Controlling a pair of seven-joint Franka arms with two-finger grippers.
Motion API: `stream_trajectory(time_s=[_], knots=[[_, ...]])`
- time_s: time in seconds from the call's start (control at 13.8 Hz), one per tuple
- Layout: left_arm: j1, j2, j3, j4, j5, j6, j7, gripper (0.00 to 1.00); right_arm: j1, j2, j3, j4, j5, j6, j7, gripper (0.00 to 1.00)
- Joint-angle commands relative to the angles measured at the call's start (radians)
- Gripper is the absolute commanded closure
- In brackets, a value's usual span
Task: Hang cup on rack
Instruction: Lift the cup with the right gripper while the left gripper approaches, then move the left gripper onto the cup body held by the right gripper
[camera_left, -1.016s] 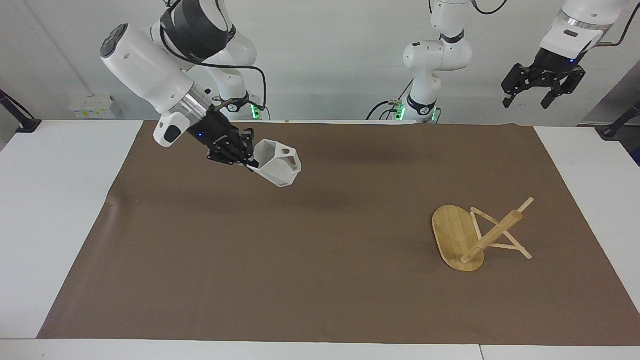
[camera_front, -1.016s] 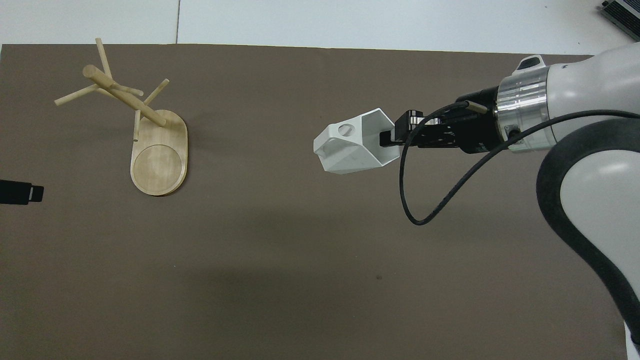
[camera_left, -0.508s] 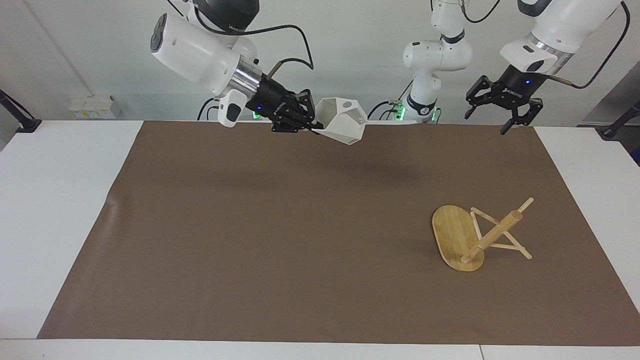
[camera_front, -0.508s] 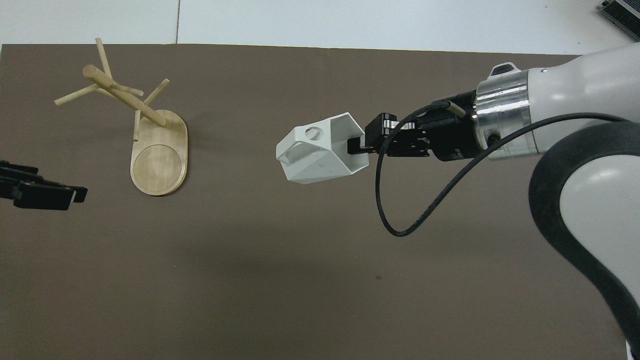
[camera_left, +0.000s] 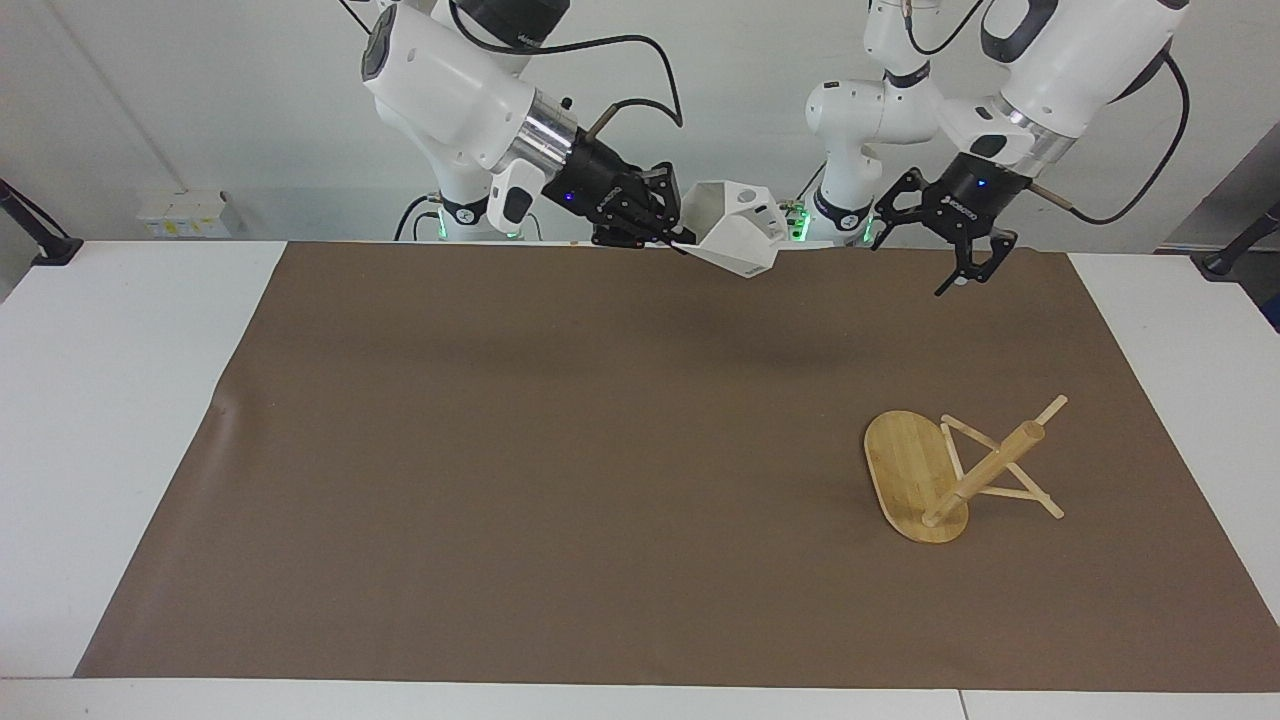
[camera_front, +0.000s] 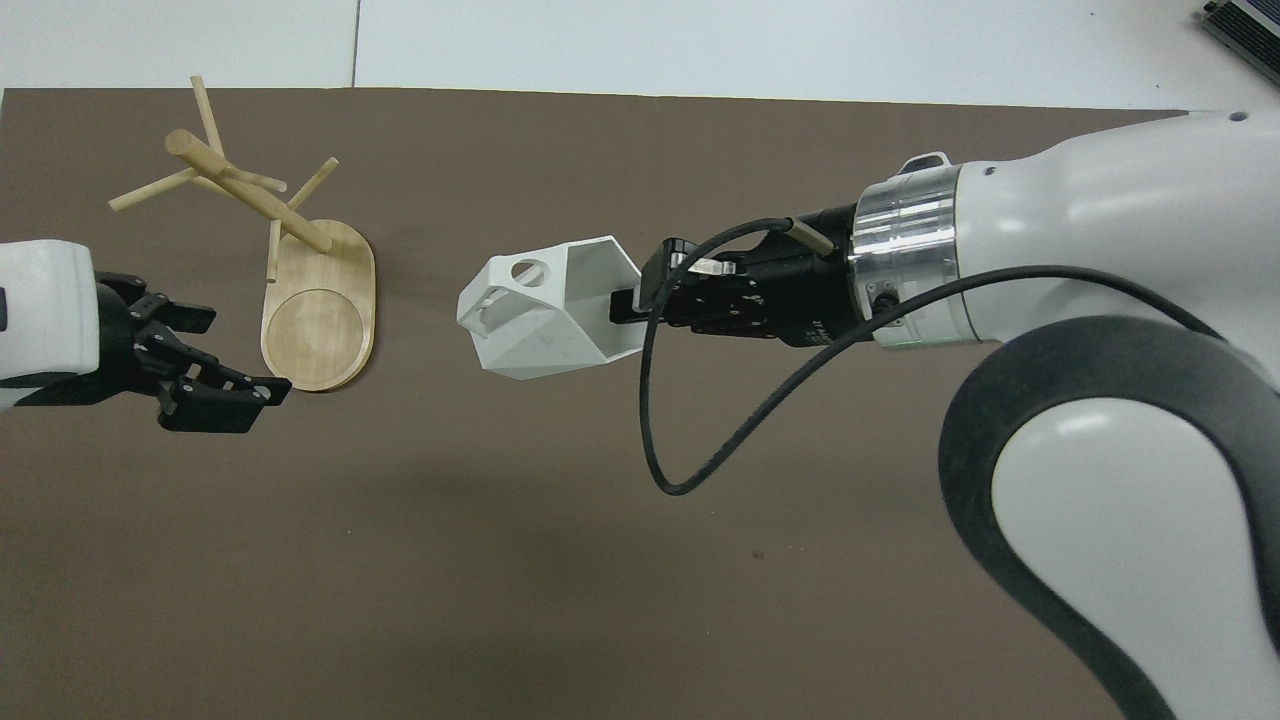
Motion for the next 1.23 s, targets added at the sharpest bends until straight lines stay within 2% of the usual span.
stream_trajectory(time_s=[0.0,0.36,0.51,0.8,1.16], knots=[[-0.029,-0.065,0.017,-0.090,-0.044,0.045,0.153,0.00,-0.012,0.011,0.038,-0.004,0.024,0.049,0.027,1.00],[-0.015,-0.073,0.034,-0.088,-0.149,0.011,0.379,0.00,-0.013,0.011,0.048,-0.004,0.024,0.040,0.033,1.00],[-0.009,-0.064,0.037,-0.090,-0.234,0.000,0.467,0.00,-0.013,0.013,0.048,-0.005,0.022,0.046,0.033,1.00],[0.029,0.011,0.040,-0.068,-0.347,0.000,0.594,0.00,-0.012,0.014,0.048,-0.007,0.022,0.053,0.035,1.00],[0.029,0.080,0.037,0.054,-0.349,-0.038,0.602,0.00,-0.012,0.025,0.065,-0.007,0.022,0.102,0.072,1.00]])
